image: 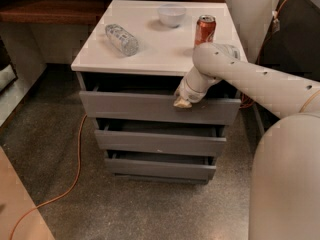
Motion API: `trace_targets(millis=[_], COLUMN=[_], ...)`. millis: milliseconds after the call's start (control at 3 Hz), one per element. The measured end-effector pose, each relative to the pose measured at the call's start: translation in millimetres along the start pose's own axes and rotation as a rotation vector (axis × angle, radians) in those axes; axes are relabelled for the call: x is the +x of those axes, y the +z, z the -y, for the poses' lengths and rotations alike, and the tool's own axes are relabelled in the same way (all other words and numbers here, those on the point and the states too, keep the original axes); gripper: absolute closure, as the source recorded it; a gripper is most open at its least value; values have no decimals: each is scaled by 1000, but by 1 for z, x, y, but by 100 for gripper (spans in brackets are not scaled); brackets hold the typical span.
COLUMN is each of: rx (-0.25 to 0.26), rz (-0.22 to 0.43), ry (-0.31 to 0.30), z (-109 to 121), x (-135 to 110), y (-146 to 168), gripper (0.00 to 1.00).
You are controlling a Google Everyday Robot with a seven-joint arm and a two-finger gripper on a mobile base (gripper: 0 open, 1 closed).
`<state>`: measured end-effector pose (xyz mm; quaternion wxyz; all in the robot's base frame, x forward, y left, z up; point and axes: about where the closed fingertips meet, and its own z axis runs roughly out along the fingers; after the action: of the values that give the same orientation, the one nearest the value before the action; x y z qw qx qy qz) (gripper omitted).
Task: Open top drawer
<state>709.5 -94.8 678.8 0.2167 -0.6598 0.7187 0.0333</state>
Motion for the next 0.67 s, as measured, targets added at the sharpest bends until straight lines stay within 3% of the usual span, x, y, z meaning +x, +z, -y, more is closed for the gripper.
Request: trace_targets(millis=[667], rx=[0], rz=[0], ry=[0], z=[0], x=[0], y=[0], gripper=[100])
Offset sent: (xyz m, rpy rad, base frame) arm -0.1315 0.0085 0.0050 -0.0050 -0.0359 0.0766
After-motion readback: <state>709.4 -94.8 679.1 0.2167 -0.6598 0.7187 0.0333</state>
